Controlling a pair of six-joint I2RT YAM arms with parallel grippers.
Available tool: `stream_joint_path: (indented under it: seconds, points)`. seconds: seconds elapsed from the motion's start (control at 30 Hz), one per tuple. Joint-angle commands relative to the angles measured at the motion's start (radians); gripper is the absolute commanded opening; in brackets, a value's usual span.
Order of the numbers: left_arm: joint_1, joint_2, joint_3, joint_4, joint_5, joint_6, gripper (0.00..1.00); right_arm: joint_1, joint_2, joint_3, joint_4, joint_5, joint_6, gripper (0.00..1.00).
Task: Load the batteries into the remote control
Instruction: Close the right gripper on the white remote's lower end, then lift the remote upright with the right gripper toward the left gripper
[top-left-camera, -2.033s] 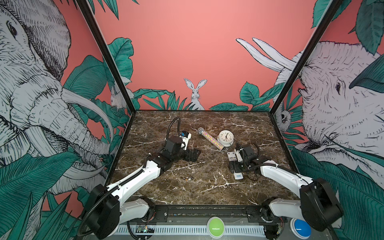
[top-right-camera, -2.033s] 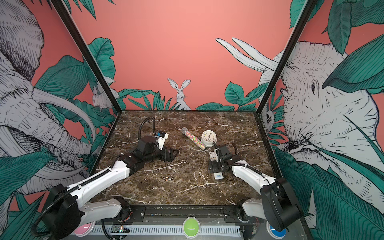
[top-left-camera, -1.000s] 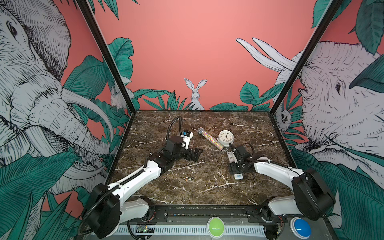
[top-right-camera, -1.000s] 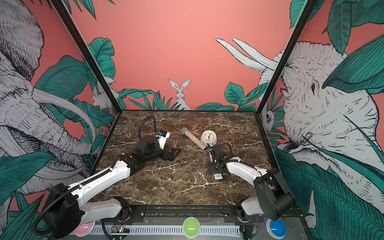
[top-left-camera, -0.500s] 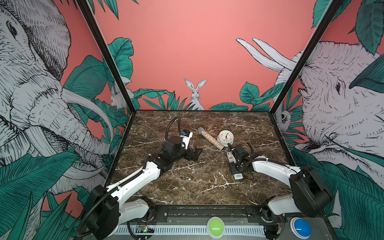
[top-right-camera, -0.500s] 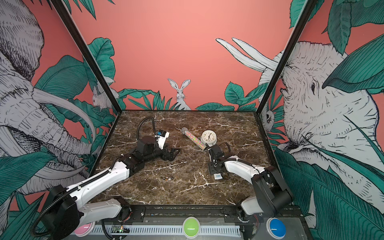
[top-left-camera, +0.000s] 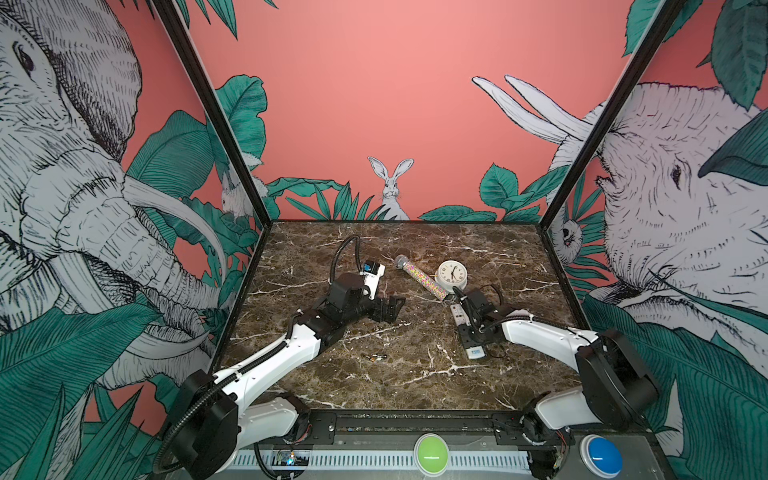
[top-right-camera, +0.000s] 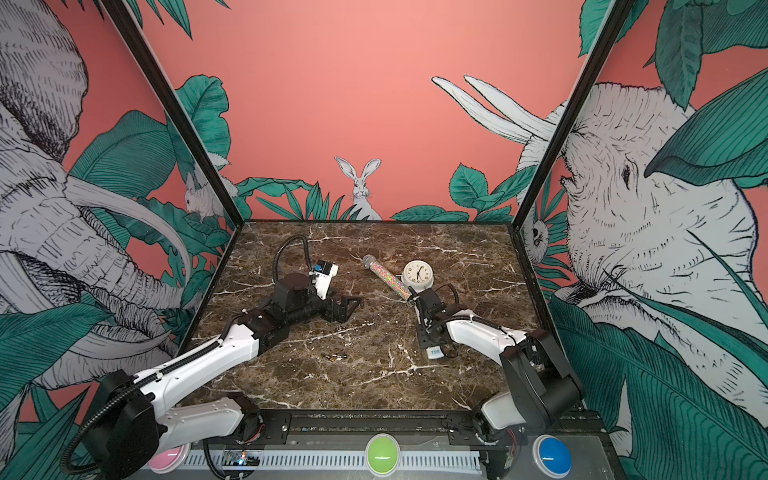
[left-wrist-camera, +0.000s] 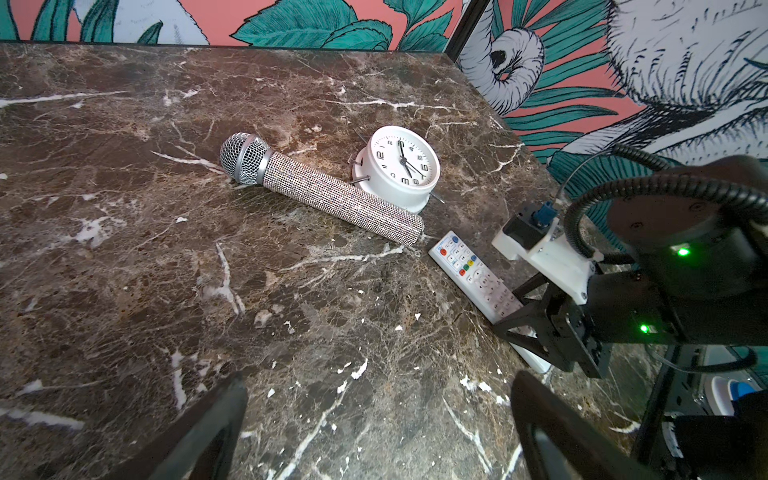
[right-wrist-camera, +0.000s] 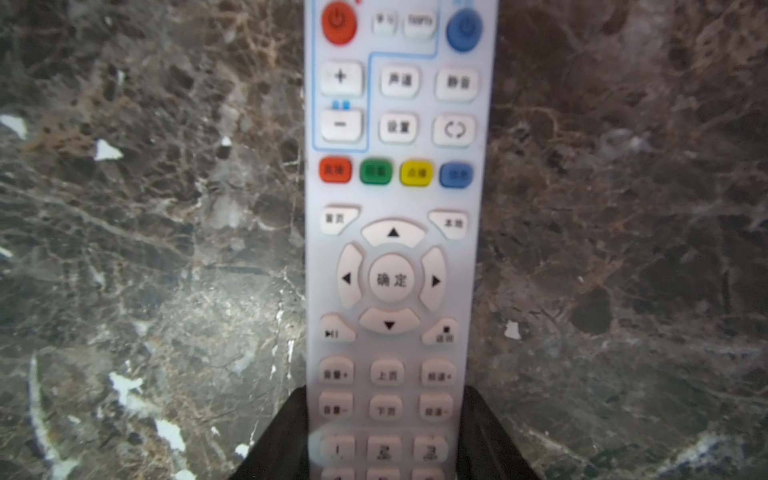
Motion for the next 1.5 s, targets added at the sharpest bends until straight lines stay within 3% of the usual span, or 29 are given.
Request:
stream_joint_path:
  seconds: [0.0, 0.3, 0.53, 0.8, 1.23, 1.47]
  points:
    - [-0.005, -0.029, -0.016, 0.021, 0.015, -0.005, 1.00, 0.012, -0.068, -0.021, 0.010, -0.021, -0.013, 0.35]
    - [-0.004, -0.053, -0.001, 0.025, 0.072, -0.005, 1.00, 0.024, -0.301, -0.096, 0.161, -0.218, -0.026, 0.34]
    - [-0.003, -0.068, 0.024, 0.075, 0.216, -0.034, 1.00, 0.027, -0.416, -0.089, 0.279, -0.362, -0.016, 0.34]
    - [-0.004, -0.056, 0.078, 0.161, 0.374, -0.097, 0.99, 0.033, -0.492, -0.121, 0.539, -0.566, 0.047, 0.38]
    - [-0.004, -0.013, 0.133, 0.303, 0.512, -0.204, 0.97, 0.049, -0.429, -0.158, 0.971, -0.831, 0.226, 0.38]
    - [-0.006, -0.019, 0.149, 0.333, 0.528, -0.225, 0.94, 0.060, -0.357, -0.185, 1.247, -0.900, 0.359, 0.38]
